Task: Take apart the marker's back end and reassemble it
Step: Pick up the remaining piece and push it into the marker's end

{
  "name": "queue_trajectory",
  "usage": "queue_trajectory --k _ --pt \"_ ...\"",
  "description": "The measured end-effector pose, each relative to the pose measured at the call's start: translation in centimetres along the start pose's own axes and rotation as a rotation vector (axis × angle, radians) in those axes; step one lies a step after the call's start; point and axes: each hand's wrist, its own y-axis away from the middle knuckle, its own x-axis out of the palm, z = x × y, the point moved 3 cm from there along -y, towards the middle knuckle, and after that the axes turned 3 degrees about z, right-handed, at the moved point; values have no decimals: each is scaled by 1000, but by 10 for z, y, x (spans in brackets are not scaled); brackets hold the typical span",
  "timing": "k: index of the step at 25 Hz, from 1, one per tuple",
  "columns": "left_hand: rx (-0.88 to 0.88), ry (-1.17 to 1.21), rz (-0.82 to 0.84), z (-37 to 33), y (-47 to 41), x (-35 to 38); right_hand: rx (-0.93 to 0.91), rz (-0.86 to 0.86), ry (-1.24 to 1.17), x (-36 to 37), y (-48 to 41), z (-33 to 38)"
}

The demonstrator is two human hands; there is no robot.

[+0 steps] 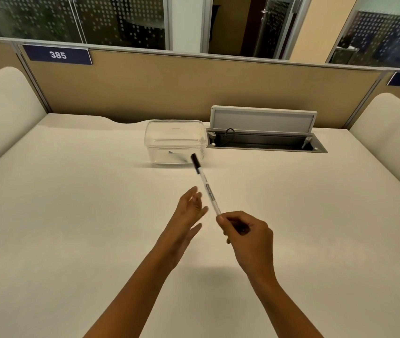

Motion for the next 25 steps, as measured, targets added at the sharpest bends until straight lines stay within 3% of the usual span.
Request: queue_trajectory --k 3,6,8,18,25 --pt "-14 -479 -247 32 -9 -17 -126 -242 220 -3 -1 -18" --pt "-7 -1059 -395 80 -12 -37 -114 -273 377 4 -1 -47" --pt "-31 -1250 -451 105 -9 -46 -91 -242 449 11 2 -63" --pt "-6 -1385 -537 122 -8 -46 16 -37 795 29 9 -88" --pt "71 -1395 -551 119 -5 -47 4 0 834 31 12 -88"
